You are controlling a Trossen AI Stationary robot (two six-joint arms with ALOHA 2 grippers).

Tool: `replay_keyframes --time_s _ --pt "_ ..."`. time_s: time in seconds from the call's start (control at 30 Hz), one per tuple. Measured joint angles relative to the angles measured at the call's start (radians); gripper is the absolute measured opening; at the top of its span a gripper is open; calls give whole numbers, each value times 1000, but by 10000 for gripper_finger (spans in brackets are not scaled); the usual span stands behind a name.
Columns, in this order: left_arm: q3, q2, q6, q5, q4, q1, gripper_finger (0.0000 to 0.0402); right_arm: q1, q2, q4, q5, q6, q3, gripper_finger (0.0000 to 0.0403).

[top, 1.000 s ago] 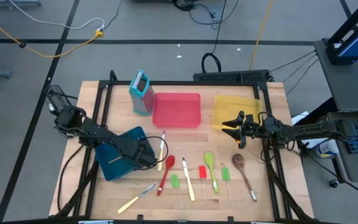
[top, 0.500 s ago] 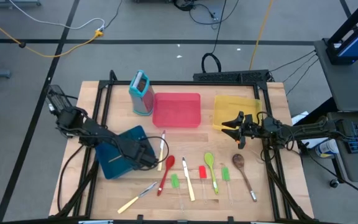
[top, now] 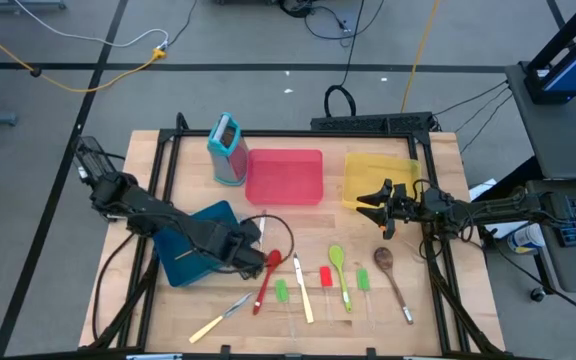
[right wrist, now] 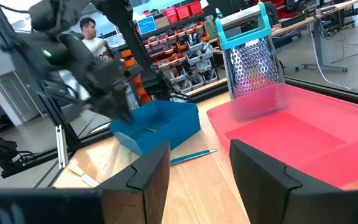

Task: Pick & Place Kitchen Items
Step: Put the red serving spoon into the blue bin

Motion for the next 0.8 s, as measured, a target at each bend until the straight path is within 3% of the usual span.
replay_keyframes --time_s 0.13,0.23,0.53,0.8 --pt "3 0 107 5 228 -19 51 0 0 0 0 0 0 160" --pt "4 5 172 19 310 -32 52 0 0 0 0 0 0 160" --pt "-9 9 110 22 300 -54 54 0 0 1 0 -26 0 160" --pt "-26 9 59 22 304 -54 104 0 0 28 0 -59 0 160"
